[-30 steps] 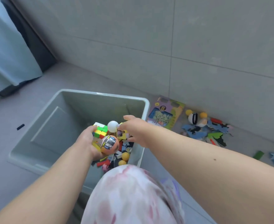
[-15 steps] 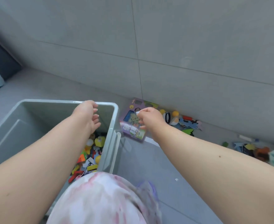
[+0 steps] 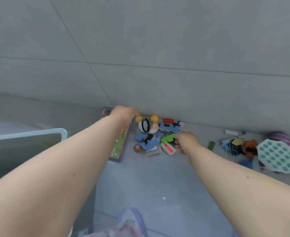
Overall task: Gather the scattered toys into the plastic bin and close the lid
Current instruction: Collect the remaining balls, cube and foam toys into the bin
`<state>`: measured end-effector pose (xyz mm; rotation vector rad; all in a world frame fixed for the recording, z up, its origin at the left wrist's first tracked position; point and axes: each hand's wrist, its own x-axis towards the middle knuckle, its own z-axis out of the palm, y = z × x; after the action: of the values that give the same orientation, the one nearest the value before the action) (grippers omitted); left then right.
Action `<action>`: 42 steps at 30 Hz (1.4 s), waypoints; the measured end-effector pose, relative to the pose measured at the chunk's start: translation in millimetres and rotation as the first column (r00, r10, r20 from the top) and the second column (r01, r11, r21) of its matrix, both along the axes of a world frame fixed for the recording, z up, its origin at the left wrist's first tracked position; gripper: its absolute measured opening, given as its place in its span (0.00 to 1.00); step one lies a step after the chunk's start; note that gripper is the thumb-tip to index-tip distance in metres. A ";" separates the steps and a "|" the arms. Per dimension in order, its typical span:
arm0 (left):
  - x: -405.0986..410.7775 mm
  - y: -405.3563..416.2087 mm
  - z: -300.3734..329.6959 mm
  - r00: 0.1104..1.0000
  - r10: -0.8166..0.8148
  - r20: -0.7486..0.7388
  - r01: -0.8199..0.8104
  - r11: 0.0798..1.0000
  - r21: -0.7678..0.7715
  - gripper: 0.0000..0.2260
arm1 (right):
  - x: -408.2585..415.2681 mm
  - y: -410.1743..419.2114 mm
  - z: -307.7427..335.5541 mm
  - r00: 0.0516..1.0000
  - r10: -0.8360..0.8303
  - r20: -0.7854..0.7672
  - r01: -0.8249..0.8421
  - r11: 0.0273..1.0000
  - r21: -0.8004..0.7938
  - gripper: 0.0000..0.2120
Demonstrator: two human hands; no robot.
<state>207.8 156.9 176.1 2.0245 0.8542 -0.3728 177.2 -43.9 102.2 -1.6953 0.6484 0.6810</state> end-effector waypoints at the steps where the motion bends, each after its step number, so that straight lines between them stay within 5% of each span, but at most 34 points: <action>1: 2.7 -3.9 -8.5 0.997 -0.071 -0.030 0.073 0.994 0.084 0.09 | 4.7 -4.0 -7.4 1.000 -0.008 -0.007 0.008 1.000 -0.007 0.11; 6: 13.3 -5.1 -79.8 0.966 -0.193 -0.173 0.223 0.959 0.173 0.39 | 27.3 -8.5 -46.7 0.999 -0.038 -0.031 0.037 0.999 -0.032 0.10; 12: 34.3 -18.0 -150.3 0.945 -0.225 -0.236 0.283 0.926 0.250 0.52 | 41.8 -5.5 -94.2 0.999 -0.035 0.014 0.036 0.998 -0.052 0.06; 18: 47.6 -38.8 -187.8 0.920 -0.315 -0.235 0.377 0.875 0.304 0.50 | 49.1 -0.7 -114.2 0.998 -0.045 0.053 0.047 0.998 -0.033 0.08; 24: 55.8 -43.8 -193.5 0.909 -0.382 -0.168 0.417 0.811 0.409 0.36 | 50.2 1.7 -115.8 0.995 -0.038 0.096 0.039 0.999 -0.004 0.09; 28: 52.5 -39.8 -181.1 0.952 -0.305 0.026 0.268 0.870 0.415 0.30 | 52.3 0.5 -110.9 0.991 -0.024 0.134 0.023 1.000 0.006 0.08; 31: 48.4 -48.5 -166.6 0.960 -0.215 0.177 0.165 0.952 0.259 0.26 | 54.9 -2.1 -105.1 0.984 0.018 0.180 -0.018 1.000 0.000 0.06; 37: 31.9 -89.8 -151.1 0.956 -0.160 0.245 0.228 0.931 -0.284 0.19 | 59.0 -7.8 -105.4 0.854 0.296 0.427 -0.284 0.954 -0.091 0.39; 42: 36.7 -104.8 -162.1 0.968 -0.247 0.045 0.236 0.833 -0.501 0.21 | 57.4 -33.5 -100.6 0.818 0.305 0.488 -0.223 0.950 -0.220 0.22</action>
<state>244.5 52.1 14.0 1.6330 0.4427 -0.6866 234.6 -77.3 1.6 -2.0282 0.0780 0.3350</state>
